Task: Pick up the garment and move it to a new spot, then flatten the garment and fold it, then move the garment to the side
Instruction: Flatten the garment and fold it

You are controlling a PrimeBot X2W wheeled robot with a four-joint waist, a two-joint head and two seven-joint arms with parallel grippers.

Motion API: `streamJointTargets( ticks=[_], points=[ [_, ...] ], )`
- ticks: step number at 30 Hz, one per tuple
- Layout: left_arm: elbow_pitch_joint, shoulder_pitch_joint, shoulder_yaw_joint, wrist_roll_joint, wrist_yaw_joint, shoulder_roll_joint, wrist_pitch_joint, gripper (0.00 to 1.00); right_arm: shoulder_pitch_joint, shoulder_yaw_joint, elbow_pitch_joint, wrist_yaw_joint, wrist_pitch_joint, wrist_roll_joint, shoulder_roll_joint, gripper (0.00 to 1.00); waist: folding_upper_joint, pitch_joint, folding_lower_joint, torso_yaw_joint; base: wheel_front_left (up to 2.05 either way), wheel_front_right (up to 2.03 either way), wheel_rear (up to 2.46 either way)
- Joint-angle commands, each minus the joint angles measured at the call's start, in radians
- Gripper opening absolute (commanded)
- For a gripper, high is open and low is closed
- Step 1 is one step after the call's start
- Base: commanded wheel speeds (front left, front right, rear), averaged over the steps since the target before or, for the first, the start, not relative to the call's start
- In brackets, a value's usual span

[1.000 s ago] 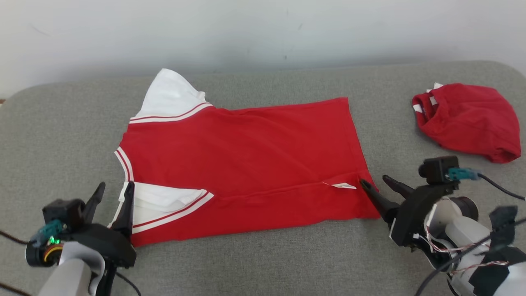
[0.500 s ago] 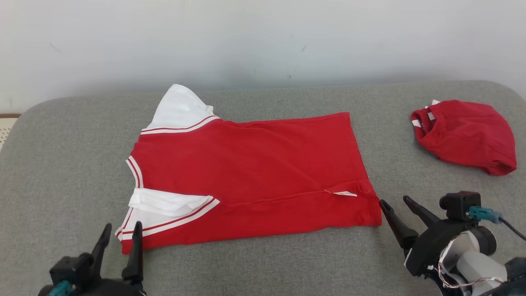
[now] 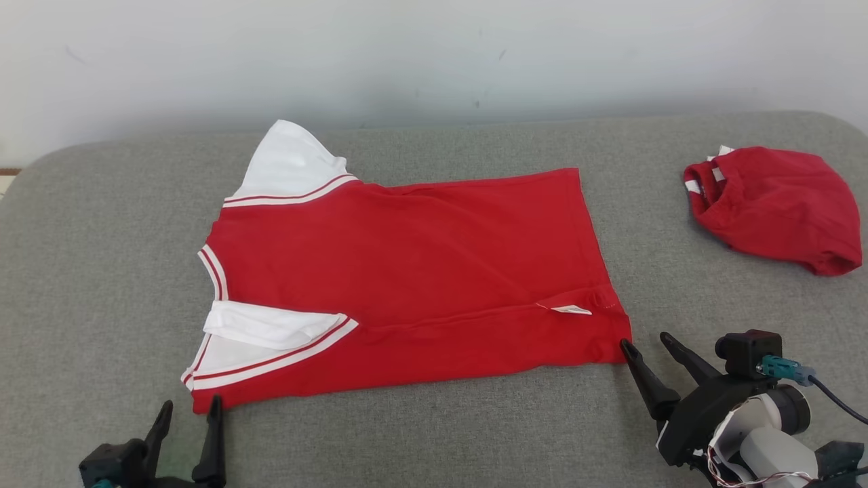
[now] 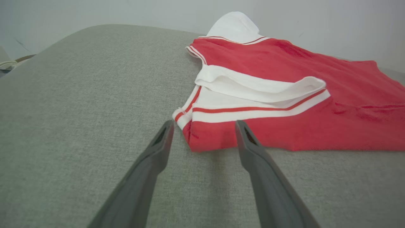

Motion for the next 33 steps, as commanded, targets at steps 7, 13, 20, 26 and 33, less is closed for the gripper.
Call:
streamJointTargets(
  ticks=[7,13,20,26,33],
  points=[
    [0.064,-0.051,0.036,0.009,-0.019,-0.02,-0.006,1.0,-0.011,-0.038,0.012,0.0,0.011,-0.044,0.033,1.0,0.0,0.036,0.0001,-0.012,0.0,0.0,0.0],
    [0.123,-0.077,0.062,0.024,-0.035,-0.034,-0.006,1.0,-0.009,-0.057,0.028,0.0,0.019,-0.07,0.058,1.0,0.0,0.047,0.0001,-0.01,0.0,0.0,0.0],
    [0.177,-0.1,0.091,0.043,-0.058,-0.061,-0.006,0.76,-0.009,-0.05,0.033,0.0,0.036,-0.079,0.086,0.13,0.0,0.054,0.0001,-0.005,0.0,0.0,0.0],
    [0.186,-0.104,0.102,0.063,-0.081,-0.08,-0.006,0.0,-0.007,-0.039,0.036,0.0,0.034,-0.078,0.098,0.0,0.0,0.044,0.0001,-0.001,0.0,0.0,0.0],
    [0.162,-0.053,0.124,0.081,-0.095,-0.09,-0.006,0.0,0.032,-0.051,0.026,0.0,0.007,-0.054,0.082,0.0,0.0,-0.013,0.0001,0.004,0.0,0.0,0.0]
  ],
)
